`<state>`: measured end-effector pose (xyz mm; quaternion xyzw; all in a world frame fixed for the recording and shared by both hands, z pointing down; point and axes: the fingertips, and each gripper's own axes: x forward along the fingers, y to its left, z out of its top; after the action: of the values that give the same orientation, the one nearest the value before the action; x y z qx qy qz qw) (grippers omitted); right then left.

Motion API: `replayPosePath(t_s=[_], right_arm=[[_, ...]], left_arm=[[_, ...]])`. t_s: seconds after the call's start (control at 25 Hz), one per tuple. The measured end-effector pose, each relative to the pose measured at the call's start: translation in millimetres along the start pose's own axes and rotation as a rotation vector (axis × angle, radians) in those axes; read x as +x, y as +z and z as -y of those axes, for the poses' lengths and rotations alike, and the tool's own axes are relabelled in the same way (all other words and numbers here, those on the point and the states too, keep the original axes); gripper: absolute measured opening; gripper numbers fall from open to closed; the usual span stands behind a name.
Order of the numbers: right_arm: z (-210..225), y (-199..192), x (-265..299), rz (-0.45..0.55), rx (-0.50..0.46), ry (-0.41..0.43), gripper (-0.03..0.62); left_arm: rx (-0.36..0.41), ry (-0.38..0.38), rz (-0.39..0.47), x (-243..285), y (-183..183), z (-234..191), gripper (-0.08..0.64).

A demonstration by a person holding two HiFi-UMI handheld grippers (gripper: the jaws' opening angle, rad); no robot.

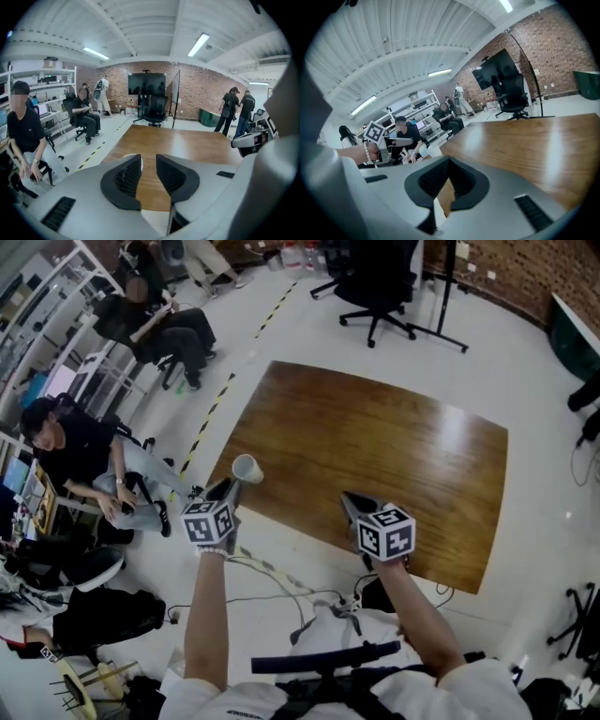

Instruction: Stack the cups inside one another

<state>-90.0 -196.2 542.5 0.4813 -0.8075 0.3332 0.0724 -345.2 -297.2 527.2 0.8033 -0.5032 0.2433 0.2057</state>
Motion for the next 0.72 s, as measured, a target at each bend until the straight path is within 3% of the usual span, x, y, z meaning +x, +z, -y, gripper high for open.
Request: replayPosePath(t_s=[0.16,0.24,0.32,0.44,0.72], right_arm=[[-28,2,8,0.005,-0.026,0.023,0.014],[-44,0,12,0.007,-0.039,0.031,0.014],[-59,-3,12,0.011,-0.05,0.034,0.014],[-77,-9,8,0.018,-0.065,0.031,0.014],[-123,-31,-4,0.046,-0.1,0.043,0.014]], left_arm=[[-0.089,0.025,0.094,-49,-17,5,0.103],[-0.099,0.039,0.121,-72,-29,8,0.091],[-0.104,0.047,0.144,-92,-41,15,0.013],[-0.16,0.033,0.188,-115,-56,26,0.003],[-0.211,0.006,0.168,-147,-94,44,0.003]])
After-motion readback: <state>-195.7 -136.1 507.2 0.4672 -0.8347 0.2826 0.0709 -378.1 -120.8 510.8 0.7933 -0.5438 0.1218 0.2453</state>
